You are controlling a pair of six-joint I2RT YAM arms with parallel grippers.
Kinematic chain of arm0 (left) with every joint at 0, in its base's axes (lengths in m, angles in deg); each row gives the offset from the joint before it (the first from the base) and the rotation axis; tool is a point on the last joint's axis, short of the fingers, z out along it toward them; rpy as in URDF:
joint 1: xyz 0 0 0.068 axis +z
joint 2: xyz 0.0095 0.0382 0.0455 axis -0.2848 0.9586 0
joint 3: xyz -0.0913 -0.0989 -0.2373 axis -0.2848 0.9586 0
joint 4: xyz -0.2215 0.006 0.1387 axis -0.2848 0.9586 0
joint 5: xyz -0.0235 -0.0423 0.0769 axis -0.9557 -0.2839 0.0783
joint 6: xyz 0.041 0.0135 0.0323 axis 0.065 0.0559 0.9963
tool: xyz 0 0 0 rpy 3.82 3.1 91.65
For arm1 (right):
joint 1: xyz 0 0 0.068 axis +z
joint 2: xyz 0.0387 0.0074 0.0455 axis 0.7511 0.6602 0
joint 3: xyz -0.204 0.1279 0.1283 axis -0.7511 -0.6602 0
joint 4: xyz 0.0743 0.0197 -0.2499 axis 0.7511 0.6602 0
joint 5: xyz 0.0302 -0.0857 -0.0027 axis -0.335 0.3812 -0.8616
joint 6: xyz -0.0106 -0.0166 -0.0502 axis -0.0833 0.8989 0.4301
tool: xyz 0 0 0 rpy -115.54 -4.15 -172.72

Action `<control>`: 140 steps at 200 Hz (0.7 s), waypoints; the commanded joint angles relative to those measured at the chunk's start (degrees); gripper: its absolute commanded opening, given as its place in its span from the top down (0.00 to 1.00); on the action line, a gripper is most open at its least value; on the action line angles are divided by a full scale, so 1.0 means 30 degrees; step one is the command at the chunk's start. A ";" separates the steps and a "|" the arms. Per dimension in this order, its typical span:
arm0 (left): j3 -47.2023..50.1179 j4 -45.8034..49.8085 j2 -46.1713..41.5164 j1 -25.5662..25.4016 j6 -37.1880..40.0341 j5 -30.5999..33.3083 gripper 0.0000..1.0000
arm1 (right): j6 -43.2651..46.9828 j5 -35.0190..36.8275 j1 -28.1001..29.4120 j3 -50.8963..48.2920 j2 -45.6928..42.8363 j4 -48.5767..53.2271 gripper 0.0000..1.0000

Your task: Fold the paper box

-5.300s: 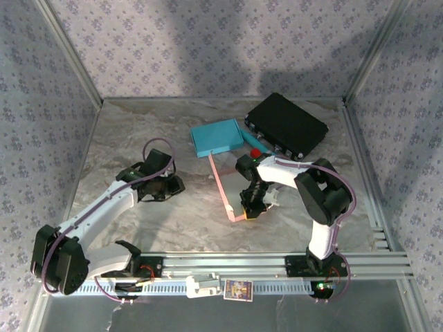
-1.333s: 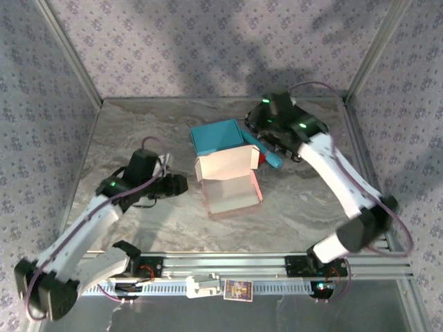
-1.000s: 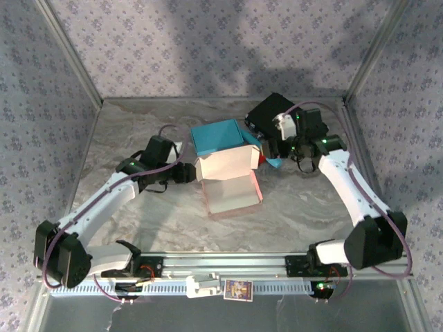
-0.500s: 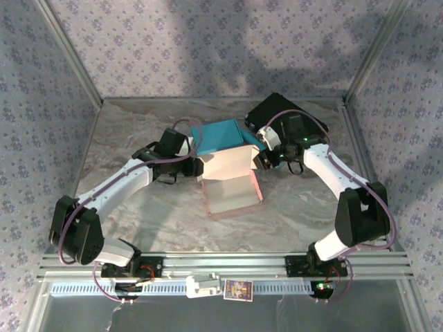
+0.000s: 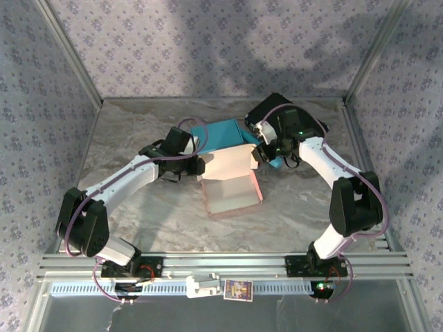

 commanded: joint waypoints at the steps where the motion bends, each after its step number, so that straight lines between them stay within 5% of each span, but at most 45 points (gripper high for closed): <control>1: -0.0477 -0.0152 -0.0013 -0.0134 0.0048 0.0297 0.69 | -0.0083 -0.0472 0.0155 0.0507 0.0061 0.0308 0.67; 62: -0.0707 0.0043 0.0197 -0.0112 0.0209 0.0430 0.73 | 0.0106 0.0042 0.0577 0.0262 -0.0230 0.0503 0.84; 103: -0.1245 0.0304 0.0837 0.0003 0.0339 0.0458 0.89 | 0.0221 0.0701 0.0965 0.0168 -0.0487 0.0646 0.93; 140: -0.1578 0.0492 0.1069 -0.0019 -0.0052 0.1113 0.93 | -0.0363 0.1408 0.1567 0.0505 -0.0597 0.0854 1.00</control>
